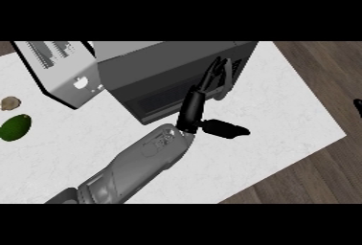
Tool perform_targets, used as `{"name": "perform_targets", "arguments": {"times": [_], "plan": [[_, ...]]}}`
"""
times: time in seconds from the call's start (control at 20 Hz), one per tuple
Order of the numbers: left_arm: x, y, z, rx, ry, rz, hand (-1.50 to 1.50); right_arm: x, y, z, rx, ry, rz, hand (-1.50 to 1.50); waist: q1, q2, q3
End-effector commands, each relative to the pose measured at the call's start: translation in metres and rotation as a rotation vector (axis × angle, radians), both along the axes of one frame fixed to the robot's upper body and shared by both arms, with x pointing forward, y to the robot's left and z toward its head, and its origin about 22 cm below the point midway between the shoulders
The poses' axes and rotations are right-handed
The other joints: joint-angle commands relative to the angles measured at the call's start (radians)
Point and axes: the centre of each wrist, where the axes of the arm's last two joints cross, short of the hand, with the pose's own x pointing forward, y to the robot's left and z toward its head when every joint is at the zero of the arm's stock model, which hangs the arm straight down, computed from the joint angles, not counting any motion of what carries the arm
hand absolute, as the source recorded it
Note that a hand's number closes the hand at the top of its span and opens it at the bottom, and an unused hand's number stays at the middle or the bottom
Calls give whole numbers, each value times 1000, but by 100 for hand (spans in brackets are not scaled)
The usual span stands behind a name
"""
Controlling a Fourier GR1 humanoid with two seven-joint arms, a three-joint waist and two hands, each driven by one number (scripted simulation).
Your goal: Pick up the milk, place it into the microwave and close the microwave
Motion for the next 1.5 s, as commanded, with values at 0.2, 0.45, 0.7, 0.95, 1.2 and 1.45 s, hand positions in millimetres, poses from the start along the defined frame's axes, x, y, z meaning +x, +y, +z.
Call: {"name": "perform_targets", "arguments": {"times": [0.2,0.45,0.7,0.95,1.2,1.45], "plan": [[13,-1,10,-20,-5,45,-150,4,-8,10,-23,16,10,-150,-18,6,0],[13,0,7,-26,-12,38,-150,6,-8,14,-15,8,20,-150,-26,4,0],[16,1,6,-33,-17,55,-150,9,-10,19,-18,8,37,-150,-21,10,2],[16,-1,7,-37,-26,54,-150,11,-8,19,-6,13,57,-150,-34,10,4],[16,0,6,-46,-23,50,-150,13,-10,24,-17,18,73,-150,-38,9,3],[16,1,4,-44,-30,53,-150,15,-9,28,-10,9,89,-150,-38,9,3]]}}
